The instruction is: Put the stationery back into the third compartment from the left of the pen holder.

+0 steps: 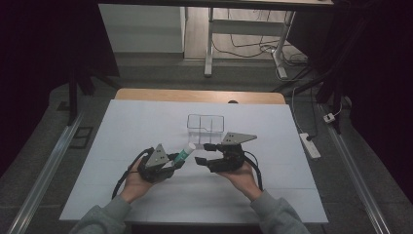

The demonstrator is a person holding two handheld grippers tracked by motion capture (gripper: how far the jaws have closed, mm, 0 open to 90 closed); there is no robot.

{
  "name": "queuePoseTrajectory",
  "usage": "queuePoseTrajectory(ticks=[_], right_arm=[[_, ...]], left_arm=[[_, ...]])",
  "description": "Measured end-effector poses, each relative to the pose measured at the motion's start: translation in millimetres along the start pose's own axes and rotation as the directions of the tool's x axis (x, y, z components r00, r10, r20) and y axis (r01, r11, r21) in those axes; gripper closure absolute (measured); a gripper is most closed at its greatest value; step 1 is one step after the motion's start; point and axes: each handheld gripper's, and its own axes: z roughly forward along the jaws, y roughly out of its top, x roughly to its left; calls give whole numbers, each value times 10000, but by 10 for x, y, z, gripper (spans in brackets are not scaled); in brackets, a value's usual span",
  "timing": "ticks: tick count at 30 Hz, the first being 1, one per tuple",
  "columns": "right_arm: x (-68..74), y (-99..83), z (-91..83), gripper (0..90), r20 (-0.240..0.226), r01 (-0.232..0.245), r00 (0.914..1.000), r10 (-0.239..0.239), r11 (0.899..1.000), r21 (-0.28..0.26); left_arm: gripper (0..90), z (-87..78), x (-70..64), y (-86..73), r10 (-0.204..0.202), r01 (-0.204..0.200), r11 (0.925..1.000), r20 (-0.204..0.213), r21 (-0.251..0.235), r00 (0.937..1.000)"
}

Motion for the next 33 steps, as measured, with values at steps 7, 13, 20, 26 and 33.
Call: queuePoseTrajectory(ticks=[7, 13, 20, 26, 33], right_arm=[[27, -22, 65, 317, -59, -130, 9999, 130, 9999, -51], [34, -27, 83, 350, -109, -304, 9995, 301, 9992, -263], [51, -51, 106, 579, -261, -365, 9990, 357, 9988, -320], [41, -69, 123, 633, -666, -655, 9957, 638, 9975, -251], [31, -67, 106, 635, -829, -669, 9945, 637, 9971, -365]], left_arm=[[657, 51, -52, 13, 84, -84, 10000, 68, -4, 9999], [656, 107, -128, 45, 311, -311, 9995, 156, 1, 9994], [655, 165, -165, 53, 545, -548, 9981, 146, 267, 9984], [654, 218, -218, 51, 946, -935, 9934, -137, 657, 9954], [565, 192, -201, 55, 713, -701, 9967, -279, 416, 9971]])
